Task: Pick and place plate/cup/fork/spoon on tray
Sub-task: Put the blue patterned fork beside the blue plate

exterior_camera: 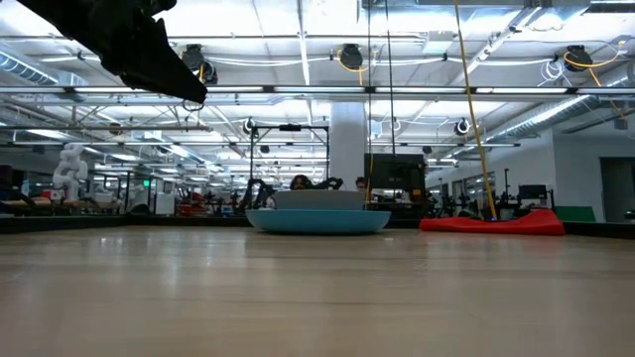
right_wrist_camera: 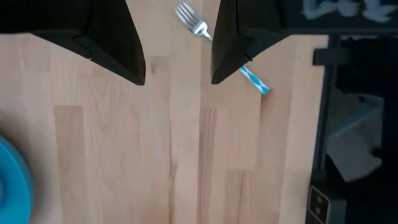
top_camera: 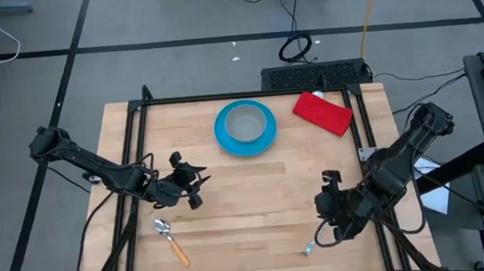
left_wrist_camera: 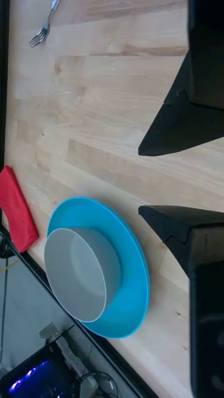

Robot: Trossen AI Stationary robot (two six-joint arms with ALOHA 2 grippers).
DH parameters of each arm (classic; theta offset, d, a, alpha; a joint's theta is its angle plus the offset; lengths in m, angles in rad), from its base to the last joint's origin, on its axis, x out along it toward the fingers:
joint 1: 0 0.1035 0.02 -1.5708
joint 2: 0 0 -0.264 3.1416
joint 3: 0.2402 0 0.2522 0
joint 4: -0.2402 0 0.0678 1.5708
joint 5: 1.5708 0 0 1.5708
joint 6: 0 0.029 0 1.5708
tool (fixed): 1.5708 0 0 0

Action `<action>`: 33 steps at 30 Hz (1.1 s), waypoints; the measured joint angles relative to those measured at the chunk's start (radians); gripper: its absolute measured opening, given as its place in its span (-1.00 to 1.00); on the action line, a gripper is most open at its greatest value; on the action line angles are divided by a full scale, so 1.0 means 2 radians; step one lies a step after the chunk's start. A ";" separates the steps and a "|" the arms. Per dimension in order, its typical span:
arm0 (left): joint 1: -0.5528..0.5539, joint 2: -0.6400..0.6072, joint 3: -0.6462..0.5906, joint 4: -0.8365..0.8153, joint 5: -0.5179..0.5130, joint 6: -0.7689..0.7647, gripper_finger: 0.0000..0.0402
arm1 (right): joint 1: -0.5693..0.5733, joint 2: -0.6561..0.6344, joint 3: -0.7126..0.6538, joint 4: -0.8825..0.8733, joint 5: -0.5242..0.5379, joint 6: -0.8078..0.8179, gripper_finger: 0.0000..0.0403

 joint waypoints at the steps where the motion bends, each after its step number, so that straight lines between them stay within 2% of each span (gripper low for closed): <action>1: 0.000 0.000 0.000 0.000 0.000 0.000 -0.28 | 0.004 0.000 -0.005 0.001 0.000 -0.004 -0.15; 7: 0.000 0.000 0.000 0.000 0.000 0.000 -0.28 | 0.025 0.000 -0.046 0.021 -0.030 -0.035 -0.15; 15: 0.001 0.000 0.000 0.000 0.000 0.000 -0.28 | 0.025 0.001 -0.104 0.080 -0.091 -0.056 -0.15; 28: 0.001 0.000 0.000 0.000 -0.001 0.001 -0.28 | 0.025 0.001 -0.200 0.189 -0.106 -0.138 -0.15; 33: 0.001 0.000 0.000 0.000 -0.001 0.004 -0.28 | 0.025 0.026 -0.207 0.203 -0.109 -0.161 -0.15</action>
